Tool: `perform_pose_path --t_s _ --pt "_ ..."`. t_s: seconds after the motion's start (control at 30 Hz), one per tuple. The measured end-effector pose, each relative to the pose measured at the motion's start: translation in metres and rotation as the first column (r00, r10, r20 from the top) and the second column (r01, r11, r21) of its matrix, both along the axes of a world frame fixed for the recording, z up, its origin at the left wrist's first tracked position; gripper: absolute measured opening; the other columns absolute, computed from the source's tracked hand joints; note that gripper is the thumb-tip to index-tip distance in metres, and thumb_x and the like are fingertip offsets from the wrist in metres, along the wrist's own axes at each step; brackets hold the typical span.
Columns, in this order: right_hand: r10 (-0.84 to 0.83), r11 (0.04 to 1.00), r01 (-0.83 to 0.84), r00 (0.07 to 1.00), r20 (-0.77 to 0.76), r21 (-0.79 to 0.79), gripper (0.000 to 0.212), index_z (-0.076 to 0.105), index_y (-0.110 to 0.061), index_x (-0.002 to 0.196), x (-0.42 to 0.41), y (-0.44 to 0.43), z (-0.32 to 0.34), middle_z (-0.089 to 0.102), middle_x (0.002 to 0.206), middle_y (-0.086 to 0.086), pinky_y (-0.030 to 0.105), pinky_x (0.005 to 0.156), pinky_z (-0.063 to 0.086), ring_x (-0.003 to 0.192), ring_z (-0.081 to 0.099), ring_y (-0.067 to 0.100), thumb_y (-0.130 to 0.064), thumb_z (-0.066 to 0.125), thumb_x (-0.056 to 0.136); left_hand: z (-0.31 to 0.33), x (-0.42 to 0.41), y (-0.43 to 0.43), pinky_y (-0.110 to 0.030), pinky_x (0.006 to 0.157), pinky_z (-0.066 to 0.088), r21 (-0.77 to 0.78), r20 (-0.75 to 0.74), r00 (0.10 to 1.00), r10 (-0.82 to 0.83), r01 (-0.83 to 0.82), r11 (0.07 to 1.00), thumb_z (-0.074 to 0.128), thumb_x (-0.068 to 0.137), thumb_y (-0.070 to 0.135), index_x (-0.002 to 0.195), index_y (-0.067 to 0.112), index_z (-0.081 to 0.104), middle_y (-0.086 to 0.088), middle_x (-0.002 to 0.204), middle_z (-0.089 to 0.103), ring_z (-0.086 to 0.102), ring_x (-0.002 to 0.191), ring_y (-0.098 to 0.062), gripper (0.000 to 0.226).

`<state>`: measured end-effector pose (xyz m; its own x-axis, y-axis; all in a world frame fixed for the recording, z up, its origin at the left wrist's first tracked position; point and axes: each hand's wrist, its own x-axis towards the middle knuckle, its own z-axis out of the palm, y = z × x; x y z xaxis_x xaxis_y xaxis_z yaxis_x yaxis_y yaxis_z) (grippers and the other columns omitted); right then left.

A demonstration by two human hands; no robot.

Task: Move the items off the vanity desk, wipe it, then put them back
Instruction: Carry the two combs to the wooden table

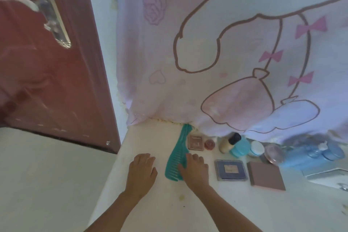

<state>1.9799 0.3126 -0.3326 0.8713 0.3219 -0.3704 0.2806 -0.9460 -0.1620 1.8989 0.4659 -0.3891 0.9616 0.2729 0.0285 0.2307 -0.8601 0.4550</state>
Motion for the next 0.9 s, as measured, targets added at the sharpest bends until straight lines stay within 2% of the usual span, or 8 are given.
perform_pose_path --t_s 0.1,0.37,0.47,0.57,0.63,0.73,0.8,0.9 --pt "-0.106 0.994 0.105 0.994 -0.011 -0.038 0.046 0.030 -0.015 0.134 0.010 0.018 -0.007 0.046 0.126 0.006 0.035 0.091 0.037 0.115 0.042 0.024 -0.037 0.039 0.095 -0.009 0.003 0.005 -0.031 0.065 0.054 0.026 -0.006 1.000 -0.018 0.018 0.999 0.035 0.071 0.031 0.084 0.017 0.069 -0.002 0.095 0.068 0.043 0.096 -0.017 0.039" --pt "-0.299 0.954 0.300 0.952 -0.060 0.013 0.057 0.018 -0.018 0.141 0.020 0.035 -0.016 0.043 0.125 0.012 0.036 0.084 0.046 0.113 0.043 0.028 -0.009 0.043 0.091 -0.012 0.002 0.007 -0.030 0.068 0.054 0.056 0.027 1.000 -0.009 0.008 0.998 0.038 0.069 0.032 0.092 0.017 0.068 0.001 0.095 0.068 0.043 0.096 -0.016 0.041" --pt "-0.348 0.933 0.355 0.931 -0.109 0.051 0.061 0.018 -0.018 0.141 0.023 0.033 -0.013 0.045 0.123 0.012 0.034 0.078 0.047 0.109 0.047 0.028 -0.009 0.048 0.088 -0.009 0.005 0.002 -0.032 0.067 0.054 0.086 0.023 1.000 0.015 -0.017 0.996 0.049 0.068 0.033 0.094 0.015 0.068 -0.002 0.092 0.068 0.047 0.095 -0.019 0.037" --pt "-0.379 0.909 0.404 0.904 -0.196 0.105 0.059 0.026 -0.016 0.137 0.025 0.023 -0.004 0.049 0.108 0.010 0.032 0.075 0.050 0.097 0.055 0.025 -0.011 0.052 0.085 -0.004 0.014 -0.014 -0.035 0.063 0.055 0.096 -0.089 0.996 -0.017 0.025 0.995 0.082 0.050 0.036 0.092 0.011 0.070 -0.005 0.089 0.069 0.065 0.085 -0.025 0.050" --pt "-0.367 0.908 0.401 0.901 -0.231 0.124 0.060 0.028 -0.016 0.137 0.025 0.011 0.005 0.049 0.102 0.008 0.028 0.074 0.049 0.090 0.056 0.022 -0.012 0.055 0.083 0.002 0.025 -0.029 -0.035 0.065 0.054 0.089 -0.110 0.993 -0.037 0.047 0.995 0.085 0.047 0.041 0.095 0.009 0.069 -0.006 0.091 0.069 0.066 0.085 -0.026 0.059" --pt "-0.348 0.903 0.392 0.907 -0.239 0.176 0.067 0.024 -0.023 0.140 0.023 -0.011 0.019 0.051 0.112 0.008 0.026 0.076 0.049 0.095 0.055 0.020 -0.011 0.058 0.084 0.014 0.049 -0.051 -0.034 0.063 0.053 0.056 -0.125 0.991 -0.054 0.061 0.997 0.083 0.045 0.051 0.097 0.011 0.068 -0.005 0.091 0.067 0.064 0.083 -0.024 0.068" --pt "-0.359 0.885 0.412 0.900 -0.246 0.215 0.066 0.026 -0.025 0.140 0.021 -0.024 0.028 0.051 0.121 0.009 0.029 0.083 0.050 0.104 0.055 0.022 -0.011 0.058 0.084 0.028 0.062 -0.060 -0.036 0.073 0.050 0.044 -0.147 0.989 -0.004 0.010 0.999 0.076 0.056 0.055 0.113 0.011 0.059 -0.006 0.106 0.061 0.059 0.096 -0.025 0.074" --pt "-0.357 0.881 0.415 0.898 -0.256 0.226 0.067 0.025 -0.026 0.141 0.015 -0.036 0.033 0.051 0.126 0.008 0.030 0.084 0.050 0.108 0.054 0.021 -0.013 0.059 0.084 0.028 0.074 -0.069 -0.035 0.094 0.034 0.044 -0.258 0.965 0.047 -0.037 0.998 0.050 0.086 0.048 0.141 0.018 0.022 -0.005 0.135 0.037 0.035 0.122 -0.024 0.069"
